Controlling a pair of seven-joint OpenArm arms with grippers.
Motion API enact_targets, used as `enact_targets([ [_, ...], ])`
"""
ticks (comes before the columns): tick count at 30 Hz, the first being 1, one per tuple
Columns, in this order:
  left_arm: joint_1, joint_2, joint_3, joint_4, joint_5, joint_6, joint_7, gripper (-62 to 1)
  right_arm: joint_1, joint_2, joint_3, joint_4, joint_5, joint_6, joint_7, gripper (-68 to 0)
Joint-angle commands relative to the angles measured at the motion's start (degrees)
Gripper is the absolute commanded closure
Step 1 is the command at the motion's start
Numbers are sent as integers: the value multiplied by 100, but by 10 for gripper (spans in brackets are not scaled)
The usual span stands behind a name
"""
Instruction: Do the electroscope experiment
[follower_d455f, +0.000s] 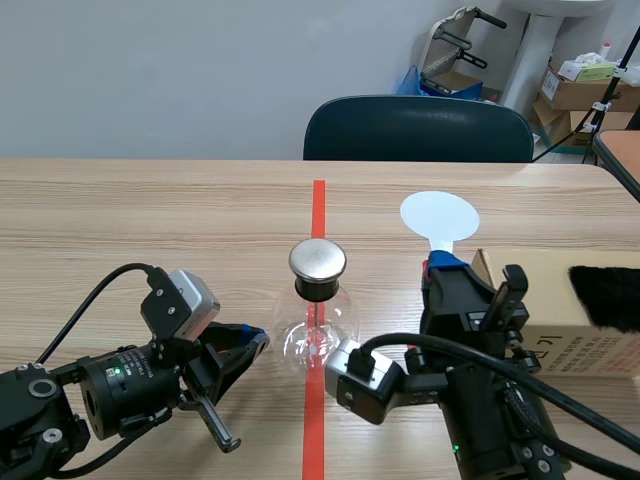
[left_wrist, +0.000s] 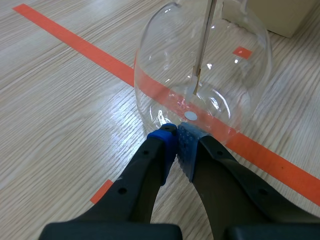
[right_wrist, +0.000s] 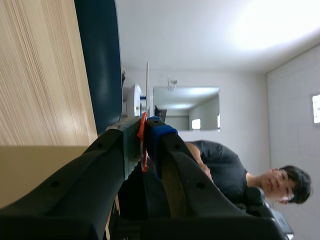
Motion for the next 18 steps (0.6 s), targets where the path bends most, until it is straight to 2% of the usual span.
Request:
enact_targets([
  [1,-13,2,-26,105,-35,9,-74,-34,66,44,31,105,-4,-37,173,-17],
  [11,-13,2,-26,105,-35,9,-74,-34,66,42,39,105,-4,-42,1674,-17],
  [18,-13,2,-26,105,-35,9,-74,-34,66,42,39,105,-4,-42,2299,-17],
])
